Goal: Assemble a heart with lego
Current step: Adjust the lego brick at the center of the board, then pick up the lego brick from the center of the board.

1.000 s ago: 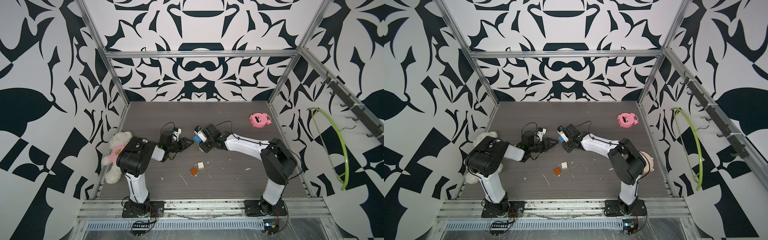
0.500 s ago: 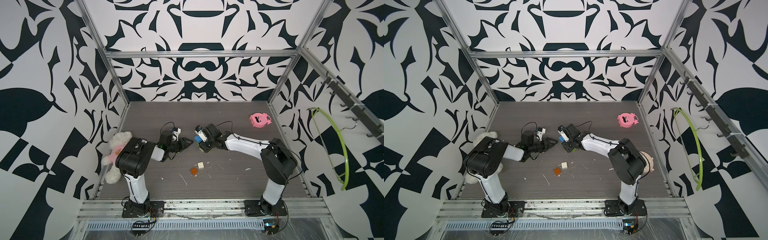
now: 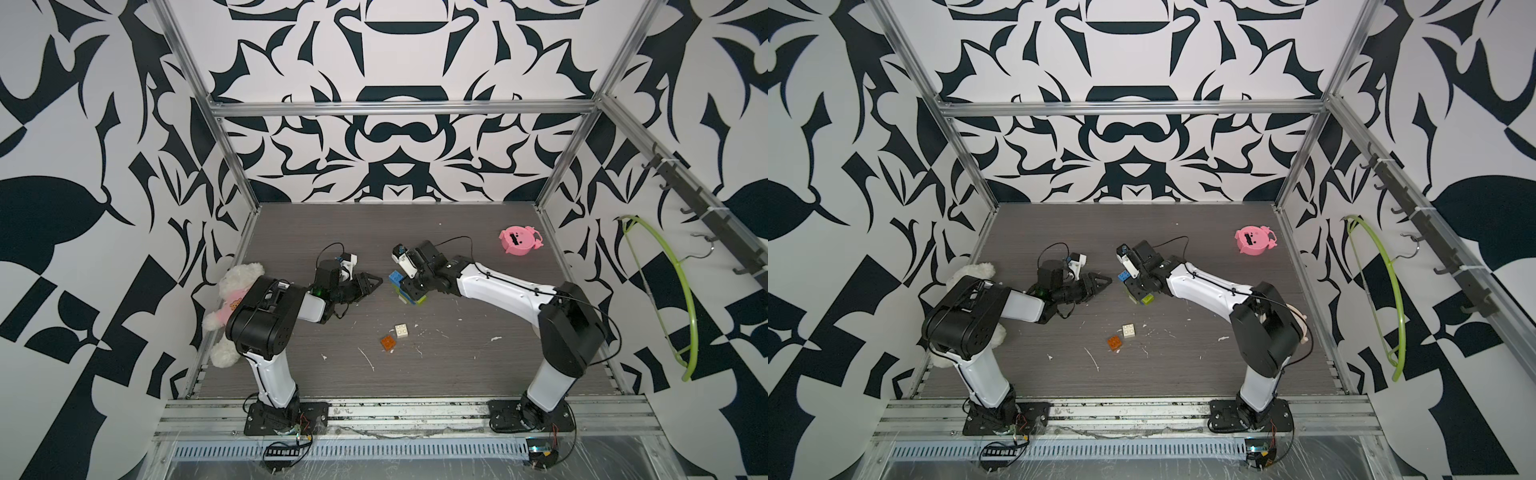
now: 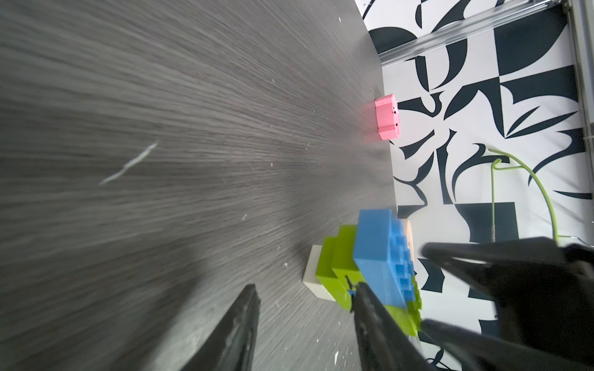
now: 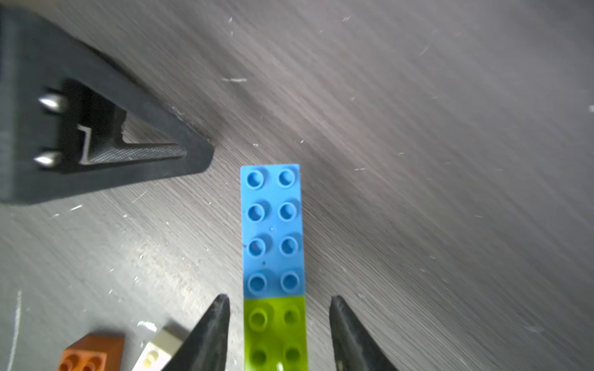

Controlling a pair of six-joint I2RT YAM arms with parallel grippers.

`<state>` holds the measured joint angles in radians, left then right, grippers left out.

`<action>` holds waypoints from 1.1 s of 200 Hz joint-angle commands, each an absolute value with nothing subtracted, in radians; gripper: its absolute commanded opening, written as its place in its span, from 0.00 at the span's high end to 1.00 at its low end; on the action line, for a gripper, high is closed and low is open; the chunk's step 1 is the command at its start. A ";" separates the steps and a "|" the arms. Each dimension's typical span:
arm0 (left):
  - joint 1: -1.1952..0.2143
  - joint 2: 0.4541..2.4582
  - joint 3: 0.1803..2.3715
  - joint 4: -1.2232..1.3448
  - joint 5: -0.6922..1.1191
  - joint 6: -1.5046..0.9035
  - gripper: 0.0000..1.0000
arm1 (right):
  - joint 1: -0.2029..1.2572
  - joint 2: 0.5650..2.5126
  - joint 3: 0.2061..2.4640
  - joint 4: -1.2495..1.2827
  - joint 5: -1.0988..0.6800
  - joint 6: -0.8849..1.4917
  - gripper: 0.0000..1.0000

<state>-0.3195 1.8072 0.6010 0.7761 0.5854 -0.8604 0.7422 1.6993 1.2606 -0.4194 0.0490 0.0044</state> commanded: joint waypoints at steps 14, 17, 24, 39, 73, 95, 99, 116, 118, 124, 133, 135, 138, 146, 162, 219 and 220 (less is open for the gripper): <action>-0.288 1.764 0.555 0.788 0.554 -0.857 0.49 | 0.826 1.575 1.291 -0.555 0.130 0.070 0.53; -0.286 1.761 0.553 0.788 0.552 -0.857 0.49 | 0.837 1.567 1.286 -0.561 0.131 0.082 0.53; -0.284 1.755 0.548 0.786 0.546 -0.856 0.49 | 0.860 1.554 1.270 -0.566 0.124 0.114 0.53; -0.282 1.744 0.540 0.785 0.538 -0.853 0.49 | 0.896 1.549 1.244 -0.591 0.096 0.189 0.53; -0.282 1.729 0.532 0.783 0.535 -0.845 0.49 | 0.966 1.570 1.132 -0.529 0.147 0.385 0.53; -0.282 1.708 0.522 0.766 0.531 -0.831 0.49 | 0.979 1.606 1.100 -0.509 0.183 0.465 0.52; -0.281 1.703 0.520 0.761 0.529 -0.829 0.49 | 0.979 1.612 1.095 -0.501 0.183 0.472 0.52; -0.282 1.694 0.512 0.753 0.529 -0.821 0.49 | 0.980 1.640 1.088 -0.474 0.181 0.494 0.51; -0.281 1.692 0.512 0.752 0.529 -0.821 0.49 | 0.979 1.642 1.087 -0.469 0.179 0.495 0.51; -0.282 1.690 0.511 0.749 0.528 -0.818 0.49 | 0.979 1.652 1.090 -0.460 0.169 0.499 0.51; -0.282 1.686 0.509 0.745 0.528 -0.815 0.49 | 0.979 1.665 1.092 -0.444 0.157 0.505 0.51; -0.282 1.686 0.508 0.744 0.527 -0.815 0.49 | 0.979 1.668 1.092 -0.440 0.154 0.507 0.51; -0.281 1.686 0.508 0.743 0.525 -0.813 0.49 | 0.979 1.672 1.092 -0.434 0.151 0.510 0.51; -0.282 1.686 0.507 0.744 0.525 -0.814 0.49 | 0.979 1.685 1.095 -0.426 0.139 0.516 0.50; -0.281 1.685 0.505 0.744 0.526 -0.813 0.49 | 0.981 1.708 1.101 -0.429 0.128 0.521 0.50; -0.281 1.687 0.503 0.742 0.525 -0.810 0.49 | 0.984 1.754 1.122 -0.429 0.077 0.517 0.49; -0.281 1.687 0.503 0.742 0.525 -0.810 0.49 | 0.983 1.755 1.123 -0.429 0.076 0.517 0.49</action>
